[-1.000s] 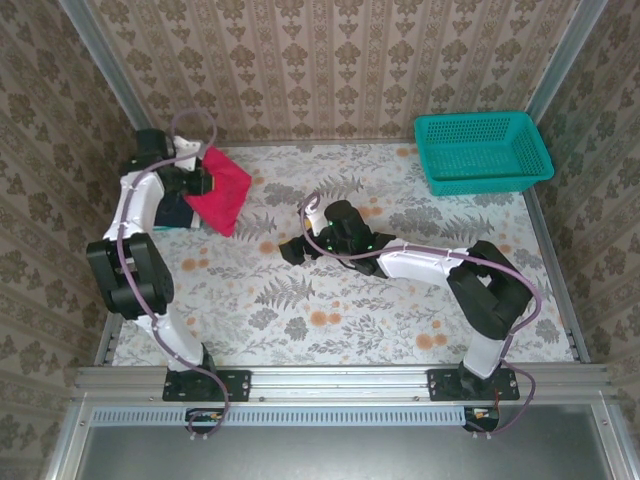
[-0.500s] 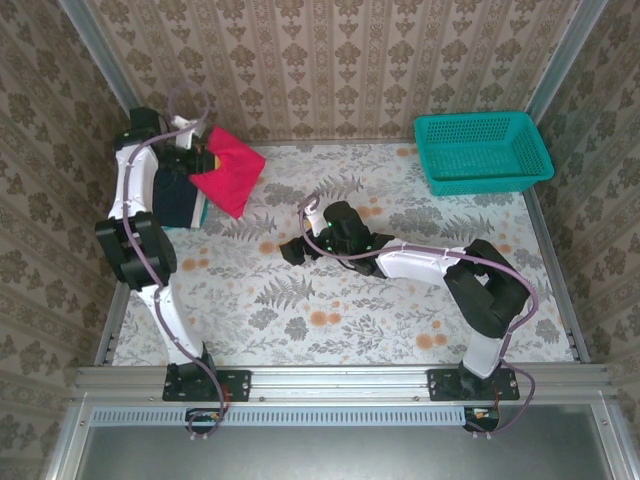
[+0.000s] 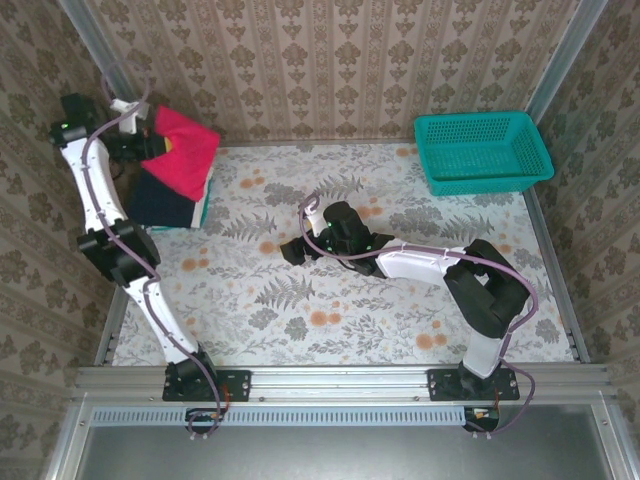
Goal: Fold and stack the t-shirts
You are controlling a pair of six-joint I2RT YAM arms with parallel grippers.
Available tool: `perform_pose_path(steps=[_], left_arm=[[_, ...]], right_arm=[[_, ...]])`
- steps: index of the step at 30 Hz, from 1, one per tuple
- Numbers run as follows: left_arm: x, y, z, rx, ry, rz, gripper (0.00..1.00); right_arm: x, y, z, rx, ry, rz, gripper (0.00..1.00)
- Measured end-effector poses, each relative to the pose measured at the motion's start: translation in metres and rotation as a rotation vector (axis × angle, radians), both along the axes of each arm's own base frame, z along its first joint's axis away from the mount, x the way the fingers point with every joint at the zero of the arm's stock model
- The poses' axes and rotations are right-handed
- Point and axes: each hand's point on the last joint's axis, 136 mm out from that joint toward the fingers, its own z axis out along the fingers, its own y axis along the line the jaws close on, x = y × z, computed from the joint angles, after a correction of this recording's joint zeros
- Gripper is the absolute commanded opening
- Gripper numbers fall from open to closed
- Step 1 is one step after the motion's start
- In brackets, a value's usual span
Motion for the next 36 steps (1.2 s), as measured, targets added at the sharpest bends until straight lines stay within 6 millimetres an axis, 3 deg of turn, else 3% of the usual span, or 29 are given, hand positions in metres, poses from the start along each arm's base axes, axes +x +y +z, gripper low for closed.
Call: perform_pose_path(steps=[4,13,25,28,32,36], left_arm=[[-0.001,0.021,-0.017,-0.004,0.028,0.023,0.00],[0.006,0.035,-0.061,-0.066,0.108,0.030,0.00],[0.005,0.063,-0.082,-0.023,0.138,0.082,0.00],[0.008,0.071,-0.097,0.015,0.161,0.108,0.16],[0.009,0.079,-0.119,0.064,0.200,0.148,0.48],[0.006,0.084,-0.143,0.109,0.251,0.213,0.61]], right_arm=[[-0.001,-0.001,-0.002,-0.008,0.008,0.000,1.00],[-0.003,0.001,-0.003,-0.008,0.010,0.004,1.00],[-0.005,-0.002,-0.009,-0.015,0.025,0.000,1.00],[-0.005,-0.003,-0.015,-0.021,0.036,-0.004,1.00],[-0.006,-0.003,-0.021,-0.024,0.053,-0.009,1.00],[-0.007,-0.003,-0.022,-0.020,0.062,-0.013,1.00]])
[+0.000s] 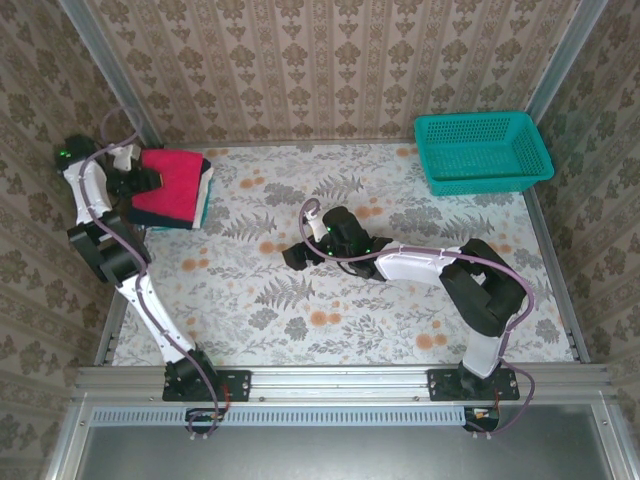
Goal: Fold and stack the t-shirts
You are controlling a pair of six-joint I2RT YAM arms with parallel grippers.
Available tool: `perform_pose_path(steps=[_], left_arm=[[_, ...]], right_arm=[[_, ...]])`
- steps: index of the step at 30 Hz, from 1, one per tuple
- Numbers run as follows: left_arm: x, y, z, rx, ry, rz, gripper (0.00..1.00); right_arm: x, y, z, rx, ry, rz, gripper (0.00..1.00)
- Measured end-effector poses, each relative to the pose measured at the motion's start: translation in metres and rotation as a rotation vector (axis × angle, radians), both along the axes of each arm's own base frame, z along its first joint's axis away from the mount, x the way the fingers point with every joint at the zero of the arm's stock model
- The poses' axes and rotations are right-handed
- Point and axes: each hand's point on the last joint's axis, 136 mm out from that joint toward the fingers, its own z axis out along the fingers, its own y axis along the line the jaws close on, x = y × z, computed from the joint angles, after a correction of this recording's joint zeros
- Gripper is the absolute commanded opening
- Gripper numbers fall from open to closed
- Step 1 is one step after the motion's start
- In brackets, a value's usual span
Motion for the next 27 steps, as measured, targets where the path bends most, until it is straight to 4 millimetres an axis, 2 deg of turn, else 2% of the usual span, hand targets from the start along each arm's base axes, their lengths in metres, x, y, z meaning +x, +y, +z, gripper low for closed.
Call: perform_pose_path(steps=[4,6,10,16,19,22,25,27], left_arm=[[0.001,0.008,-0.003,0.051,0.008,0.067,0.72],[0.000,0.011,0.004,0.077,-0.003,0.103,0.78],[-0.008,0.008,0.030,0.124,-0.048,0.175,0.90],[-0.023,0.011,0.080,0.217,-0.160,0.301,0.94],[-0.035,0.011,0.091,0.254,-0.198,0.364,0.91],[-0.035,-0.002,0.096,0.269,-0.229,0.371,0.86],[-0.021,-0.030,0.097,0.275,-0.255,0.323,0.83],[-0.012,-0.049,0.089,0.276,-0.252,0.284,0.83]], right_arm=[[0.000,0.000,0.000,0.001,0.003,-0.002,1.00],[0.000,0.000,-0.001,0.000,0.004,-0.002,1.00],[-0.001,-0.001,-0.001,0.001,0.005,-0.002,1.00],[-0.005,0.000,-0.006,0.000,0.015,0.001,1.00],[-0.006,0.001,-0.006,0.006,0.024,0.001,1.00],[-0.006,0.003,-0.003,0.020,0.019,0.005,1.00],[-0.006,0.004,-0.005,0.024,0.022,0.008,1.00],[-0.006,0.004,-0.007,0.021,0.026,0.008,1.00]])
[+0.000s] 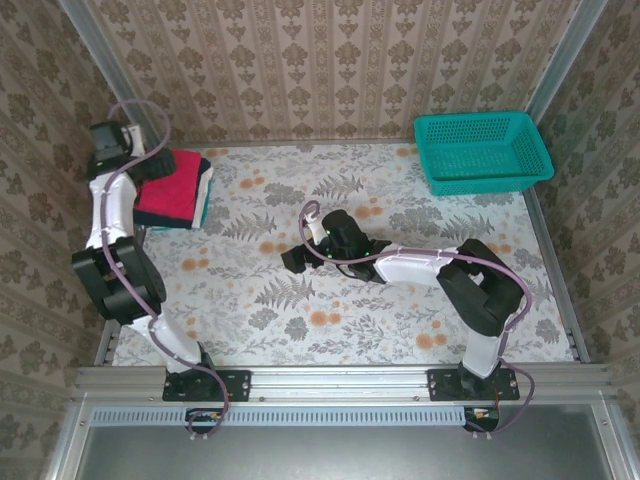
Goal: Fold and stack the t-shirts
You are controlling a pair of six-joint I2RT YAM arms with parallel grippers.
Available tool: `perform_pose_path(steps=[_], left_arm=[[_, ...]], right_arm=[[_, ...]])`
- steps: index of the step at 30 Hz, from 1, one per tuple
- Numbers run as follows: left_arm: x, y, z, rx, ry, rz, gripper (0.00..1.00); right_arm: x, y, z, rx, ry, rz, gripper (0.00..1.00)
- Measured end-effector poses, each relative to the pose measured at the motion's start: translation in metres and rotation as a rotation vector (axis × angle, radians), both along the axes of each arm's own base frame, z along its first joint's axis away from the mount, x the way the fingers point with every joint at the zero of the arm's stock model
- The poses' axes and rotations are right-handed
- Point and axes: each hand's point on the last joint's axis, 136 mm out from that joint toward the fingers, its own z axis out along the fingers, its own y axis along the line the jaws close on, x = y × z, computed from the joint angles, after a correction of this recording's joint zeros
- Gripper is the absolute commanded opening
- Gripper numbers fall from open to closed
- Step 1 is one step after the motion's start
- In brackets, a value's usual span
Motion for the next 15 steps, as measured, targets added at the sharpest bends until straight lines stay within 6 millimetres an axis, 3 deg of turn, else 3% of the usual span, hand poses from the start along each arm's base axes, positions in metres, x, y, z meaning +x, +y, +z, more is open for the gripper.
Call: perform_pose_path(steps=[2,4,10,15], left_arm=[[0.008,-0.012,-0.014,-0.001,0.026,-0.023,0.84],[0.017,-0.011,-0.034,0.000,0.064,-0.021,0.86],[0.028,0.024,-0.089,-0.010,0.163,0.055,0.89],[0.027,0.049,-0.092,-0.073,0.153,0.102,0.90]], right_arm=[[0.000,0.000,-0.001,-0.001,0.002,0.000,1.00],[0.000,0.000,-0.001,0.000,0.003,-0.001,1.00],[-0.002,-0.002,-0.007,-0.009,0.013,-0.002,1.00],[-0.004,-0.004,-0.010,-0.010,0.025,-0.006,1.00]])
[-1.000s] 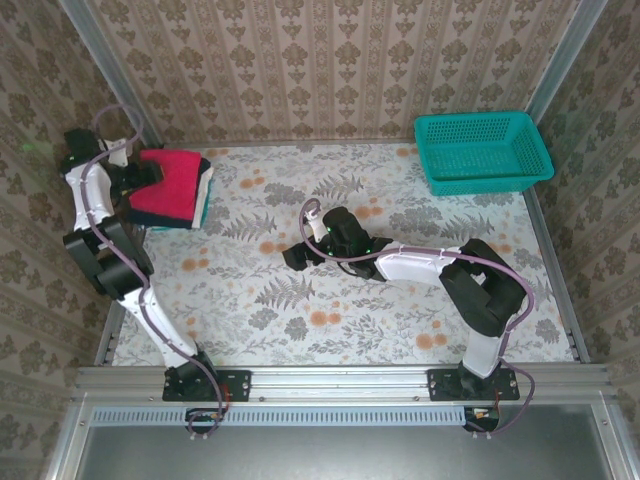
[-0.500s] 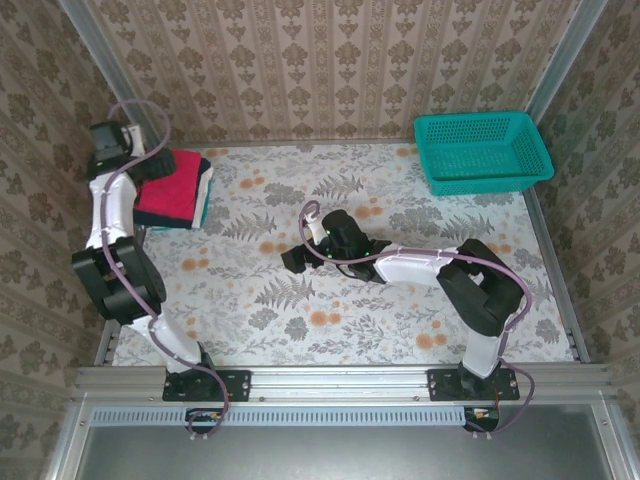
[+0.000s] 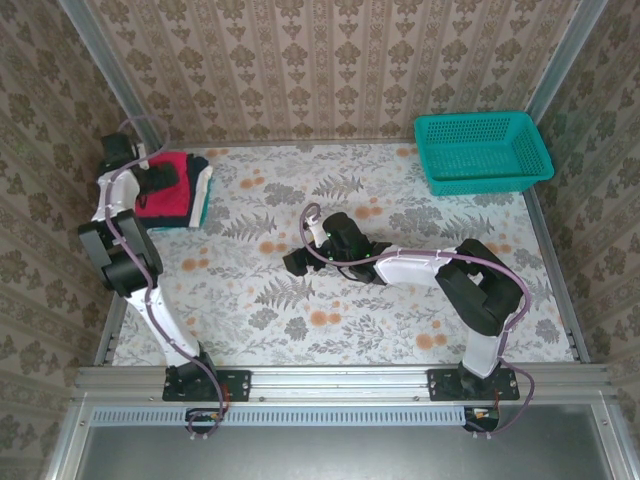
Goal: Fold and stack the t-shirts
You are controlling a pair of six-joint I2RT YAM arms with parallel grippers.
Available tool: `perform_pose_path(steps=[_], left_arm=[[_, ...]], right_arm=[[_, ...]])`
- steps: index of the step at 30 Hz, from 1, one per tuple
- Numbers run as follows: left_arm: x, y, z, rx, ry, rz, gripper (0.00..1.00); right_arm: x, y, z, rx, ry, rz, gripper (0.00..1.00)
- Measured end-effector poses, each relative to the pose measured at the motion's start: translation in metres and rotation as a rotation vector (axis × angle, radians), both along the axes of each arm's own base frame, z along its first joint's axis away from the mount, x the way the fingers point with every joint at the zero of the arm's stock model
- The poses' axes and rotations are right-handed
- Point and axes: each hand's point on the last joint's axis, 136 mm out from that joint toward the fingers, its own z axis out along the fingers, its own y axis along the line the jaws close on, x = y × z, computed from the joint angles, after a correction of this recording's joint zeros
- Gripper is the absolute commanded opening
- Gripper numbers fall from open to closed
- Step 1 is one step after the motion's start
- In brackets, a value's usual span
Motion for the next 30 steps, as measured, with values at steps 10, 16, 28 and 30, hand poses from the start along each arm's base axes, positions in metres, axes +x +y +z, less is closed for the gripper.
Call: perform_pose_path(steps=[10,16,28,30], left_arm=[[0.008,-0.001,-0.020,-0.127,0.004,-0.033,1.00],[0.014,-0.019,-0.021,-0.107,0.007,-0.083,1.00],[-0.003,-0.048,0.053,-0.038,-0.077,-0.132,1.00],[-0.016,-0.053,0.082,-0.015,-0.129,-0.133,1.00]], right_arm=[[0.000,0.000,0.000,0.005,0.008,-0.005,1.00],[-0.001,0.000,0.000,0.005,0.008,-0.004,1.00],[-0.001,-0.001,0.001,0.000,0.002,-0.008,1.00],[-0.002,-0.007,0.004,-0.006,-0.008,-0.021,1.00]])
